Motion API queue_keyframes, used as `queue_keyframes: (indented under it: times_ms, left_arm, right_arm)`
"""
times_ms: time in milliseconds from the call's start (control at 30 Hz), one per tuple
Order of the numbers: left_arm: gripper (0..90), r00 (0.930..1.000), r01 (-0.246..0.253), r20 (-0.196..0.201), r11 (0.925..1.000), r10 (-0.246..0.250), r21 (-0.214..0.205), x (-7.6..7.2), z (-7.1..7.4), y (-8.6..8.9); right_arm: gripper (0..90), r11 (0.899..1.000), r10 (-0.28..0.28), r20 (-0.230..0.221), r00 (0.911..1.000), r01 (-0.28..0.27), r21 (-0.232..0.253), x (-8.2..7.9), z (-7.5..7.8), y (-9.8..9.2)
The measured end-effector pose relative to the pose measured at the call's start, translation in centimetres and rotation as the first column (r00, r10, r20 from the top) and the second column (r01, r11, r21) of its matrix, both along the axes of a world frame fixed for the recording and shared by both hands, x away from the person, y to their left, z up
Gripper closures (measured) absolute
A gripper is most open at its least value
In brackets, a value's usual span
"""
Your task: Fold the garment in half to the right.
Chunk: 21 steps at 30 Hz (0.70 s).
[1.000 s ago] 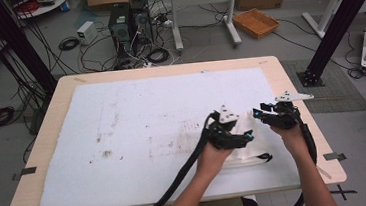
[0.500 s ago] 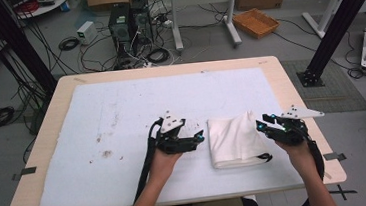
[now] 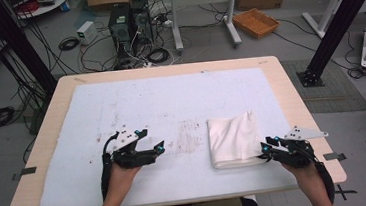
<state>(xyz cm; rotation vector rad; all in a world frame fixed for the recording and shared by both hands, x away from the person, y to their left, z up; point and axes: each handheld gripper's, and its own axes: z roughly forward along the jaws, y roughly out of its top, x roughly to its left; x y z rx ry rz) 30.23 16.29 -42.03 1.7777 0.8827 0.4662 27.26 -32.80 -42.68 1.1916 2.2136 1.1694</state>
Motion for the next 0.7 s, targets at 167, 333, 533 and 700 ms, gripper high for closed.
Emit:
queue_keyframes:
  times_ms: [167,333,533,700]
  left_arm:
    - [24.3,0.9993,-0.036,0.002,0.9991,0.036,-0.023,0.0,-0.3,1.3]
    - [24.3,0.9972,-0.073,-0.017,0.997,0.072,-0.027,-0.1,-0.8,2.1]
    - [24.4,0.9953,-0.094,-0.026,0.9951,0.094,-0.03,0.0,-1.0,2.4]
    - [24.3,0.9948,-0.098,-0.032,0.9949,0.097,-0.024,0.0,-1.1,2.4]
  right_arm:
    - [71.6,0.997,0.001,-0.044,0.999,-0.004,-0.083,-0.1,-0.6,1.2]
    - [88.1,0.993,0.019,-0.044,0.9989,-0.024,-0.114,-0.3,-0.8,1.3]
    - [89.6,0.993,0.036,0.022,0.9991,-0.033,-0.113,-0.9,0.1,1.1]
    - [89.8,0.994,0.014,0.028,0.9995,-0.01,-0.109,-1.6,0.9,0.1]
